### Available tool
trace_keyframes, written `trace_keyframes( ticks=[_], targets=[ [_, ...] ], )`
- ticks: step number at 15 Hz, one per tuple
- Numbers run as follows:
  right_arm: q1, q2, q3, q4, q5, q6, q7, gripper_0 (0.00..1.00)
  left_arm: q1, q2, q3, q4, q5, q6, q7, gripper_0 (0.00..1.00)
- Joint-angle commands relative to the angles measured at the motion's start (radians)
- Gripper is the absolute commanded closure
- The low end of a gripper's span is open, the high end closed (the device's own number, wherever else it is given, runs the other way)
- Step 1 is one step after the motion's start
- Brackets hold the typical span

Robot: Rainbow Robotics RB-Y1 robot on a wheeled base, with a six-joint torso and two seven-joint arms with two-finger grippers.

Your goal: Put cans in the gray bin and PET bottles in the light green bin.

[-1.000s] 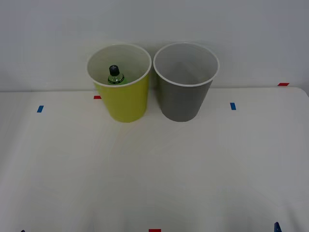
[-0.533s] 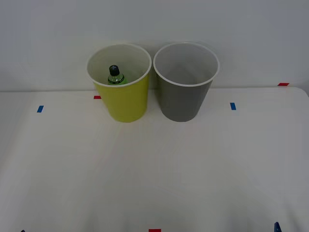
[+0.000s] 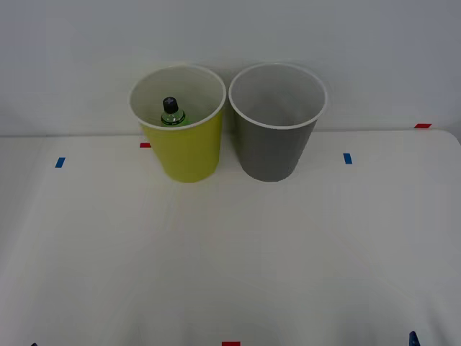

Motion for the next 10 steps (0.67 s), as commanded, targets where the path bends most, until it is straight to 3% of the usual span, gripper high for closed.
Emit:
trace_keyframes(
  ticks=[1, 10],
  targets=[
    [0.0, 0.0, 0.0, 0.0, 0.0, 0.0, 0.0, 0.0, 0.0, 0.0, 0.0, 0.0, 0.0, 0.0, 0.0, 0.0],
    [0.0, 0.0, 0.0, 0.0, 0.0, 0.0, 0.0, 0.0, 0.0, 0.0, 0.0, 0.0, 0.0, 0.0, 0.0, 0.0]
  ],
)
